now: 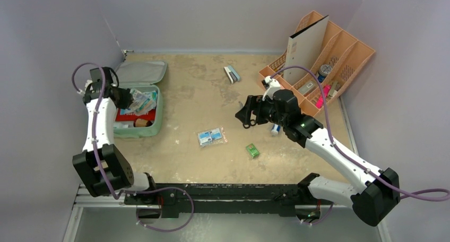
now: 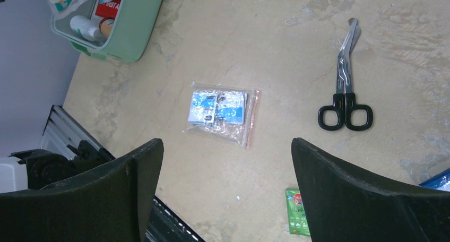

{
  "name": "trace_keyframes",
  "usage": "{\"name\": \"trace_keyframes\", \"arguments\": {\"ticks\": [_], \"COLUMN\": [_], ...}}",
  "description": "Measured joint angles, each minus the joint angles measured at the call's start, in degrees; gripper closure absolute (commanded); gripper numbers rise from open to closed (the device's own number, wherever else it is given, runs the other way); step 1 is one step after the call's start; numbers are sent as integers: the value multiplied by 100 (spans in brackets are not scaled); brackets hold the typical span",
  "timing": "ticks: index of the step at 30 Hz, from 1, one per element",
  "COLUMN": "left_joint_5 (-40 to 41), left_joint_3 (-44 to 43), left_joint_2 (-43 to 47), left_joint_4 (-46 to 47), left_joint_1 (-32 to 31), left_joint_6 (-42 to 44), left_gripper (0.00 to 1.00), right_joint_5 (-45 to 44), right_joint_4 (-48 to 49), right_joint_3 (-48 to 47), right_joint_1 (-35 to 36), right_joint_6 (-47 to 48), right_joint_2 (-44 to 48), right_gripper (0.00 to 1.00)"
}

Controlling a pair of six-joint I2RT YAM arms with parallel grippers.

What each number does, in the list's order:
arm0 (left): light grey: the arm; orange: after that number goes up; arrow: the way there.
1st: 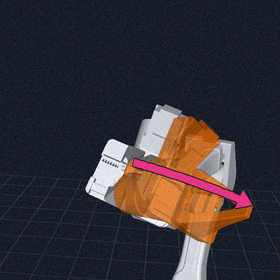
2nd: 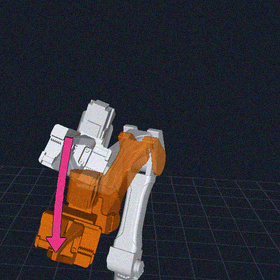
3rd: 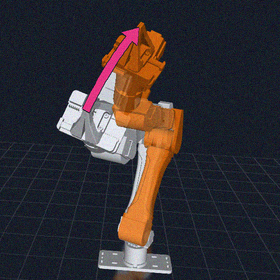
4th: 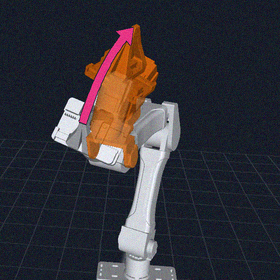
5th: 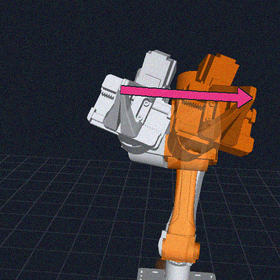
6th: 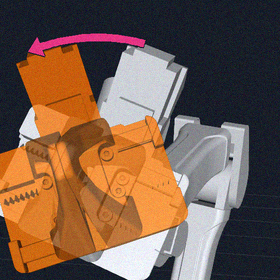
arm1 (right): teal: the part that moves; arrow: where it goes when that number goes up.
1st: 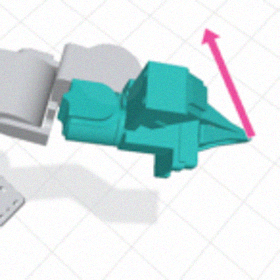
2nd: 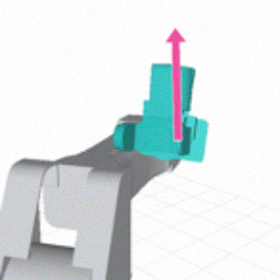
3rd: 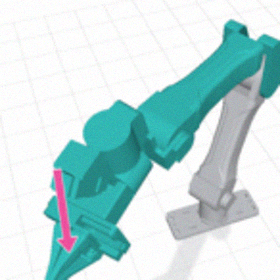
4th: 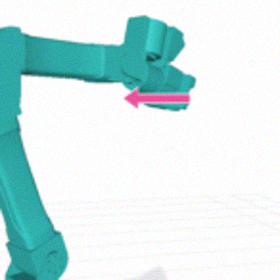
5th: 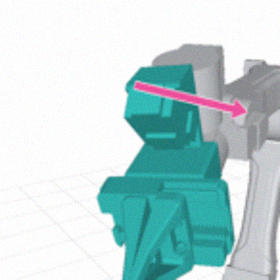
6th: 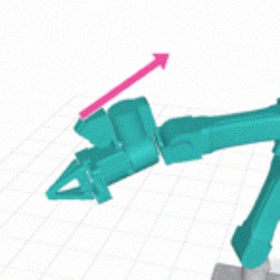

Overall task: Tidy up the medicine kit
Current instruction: Pick up the medical item at the center of the board, then place the medical item at the medicine box.

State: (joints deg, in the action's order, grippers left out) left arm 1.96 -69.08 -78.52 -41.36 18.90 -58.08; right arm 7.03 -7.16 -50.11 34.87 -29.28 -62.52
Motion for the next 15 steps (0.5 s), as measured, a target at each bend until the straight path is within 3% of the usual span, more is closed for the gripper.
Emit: {"name": "trace_keyframes", "arguments": {"ticks": [9,15], "left_joint_5": [68,374], "left_joint_3": [448,809], "left_joint_2": [-337,-404], "left_joint_4": [2,0], "left_joint_1": [247,249], "left_joint_6": [-2205,-3005], "left_gripper": [100,100], "right_joint_5": [0,0], "right_joint_4": [-17,-44], "right_joint_3": [0,0], "right_joint_1": [0,0], "right_joint_6": [0,31], "right_joint_2": [0,4], "right_gripper": [7,7]}}
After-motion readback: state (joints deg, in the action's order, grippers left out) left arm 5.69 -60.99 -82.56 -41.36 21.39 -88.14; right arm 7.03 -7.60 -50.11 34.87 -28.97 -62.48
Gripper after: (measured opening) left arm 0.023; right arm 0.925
